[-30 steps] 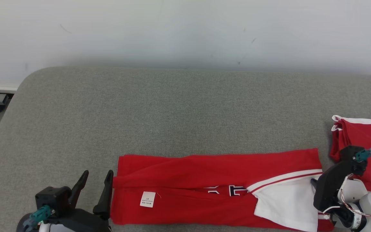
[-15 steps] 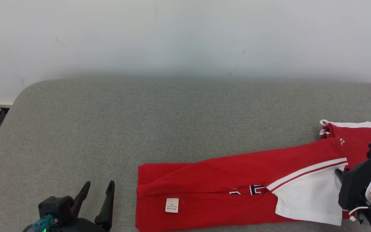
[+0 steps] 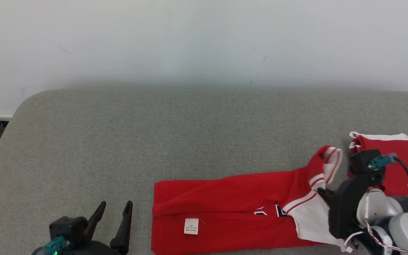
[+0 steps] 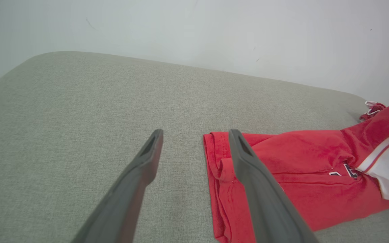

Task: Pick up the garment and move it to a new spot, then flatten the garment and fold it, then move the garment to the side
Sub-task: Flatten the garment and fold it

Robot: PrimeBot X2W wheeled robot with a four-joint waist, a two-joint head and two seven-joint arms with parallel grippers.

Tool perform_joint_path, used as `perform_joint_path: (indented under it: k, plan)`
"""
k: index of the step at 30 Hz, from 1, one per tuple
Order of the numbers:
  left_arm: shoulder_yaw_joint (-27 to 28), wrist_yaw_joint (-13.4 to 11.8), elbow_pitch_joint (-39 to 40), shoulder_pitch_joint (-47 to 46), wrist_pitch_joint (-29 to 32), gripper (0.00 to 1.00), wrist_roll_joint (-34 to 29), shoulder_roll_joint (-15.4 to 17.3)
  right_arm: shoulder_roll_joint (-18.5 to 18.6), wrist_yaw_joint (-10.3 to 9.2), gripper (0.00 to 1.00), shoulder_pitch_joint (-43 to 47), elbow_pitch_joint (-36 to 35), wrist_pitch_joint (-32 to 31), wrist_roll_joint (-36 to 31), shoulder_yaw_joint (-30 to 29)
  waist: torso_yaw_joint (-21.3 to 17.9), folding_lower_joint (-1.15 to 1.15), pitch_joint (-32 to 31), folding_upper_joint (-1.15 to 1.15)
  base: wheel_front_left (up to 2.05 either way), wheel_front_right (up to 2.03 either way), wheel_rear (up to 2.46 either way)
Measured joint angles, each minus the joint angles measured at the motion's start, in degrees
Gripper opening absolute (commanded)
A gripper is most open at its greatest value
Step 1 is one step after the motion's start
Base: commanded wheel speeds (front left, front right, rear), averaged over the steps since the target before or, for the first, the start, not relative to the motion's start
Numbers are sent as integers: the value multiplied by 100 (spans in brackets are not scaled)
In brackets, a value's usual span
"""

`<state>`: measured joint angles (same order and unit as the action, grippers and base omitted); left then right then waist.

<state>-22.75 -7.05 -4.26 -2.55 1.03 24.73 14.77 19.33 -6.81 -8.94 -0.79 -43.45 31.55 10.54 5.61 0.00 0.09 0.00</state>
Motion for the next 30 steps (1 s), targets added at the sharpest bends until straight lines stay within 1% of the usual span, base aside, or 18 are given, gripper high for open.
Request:
perform_joint_path:
  k: [5,9,14,16,17,20,22,30]
  plan:
    - [-21,1,2,-10,44,100,0,-20,-238,188,0,-421,-109,-318,21,450,41,0,33,0,0,0,0]
    - [-58,8,3,-42,46,100,0,-45,-488,208,0,-689,-46,-508,38,728,104,0,73,0,0,0,0]
    - [-90,11,-10,-174,54,100,0,-58,-918,177,0,-988,227,-606,4,1043,197,0,150,0,0,0,0]
    - [-107,56,-9,-273,54,100,0,-78,-1076,176,0,-1058,337,-653,4,1157,245,0,179,0,0,0,0]
    - [-107,56,-9,-273,54,100,0,-78,-1076,176,0,-1058,337,-653,4,1157,245,0,179,0,0,0,0]
    - [-143,57,-18,-301,54,100,-1,-109,-1289,167,0,-1167,563,-682,2,1279,312,0,221,0,0,0,0]
    - [-153,58,-22,-325,54,100,-1,-111,-1438,119,0,-1322,783,-694,-54,1328,355,0,268,0,0,0,0]
    - [-198,109,-36,-523,54,100,-24,-167,-1533,71,0,-1558,1182,-606,-89,1435,440,0,372,0,0,0,0]
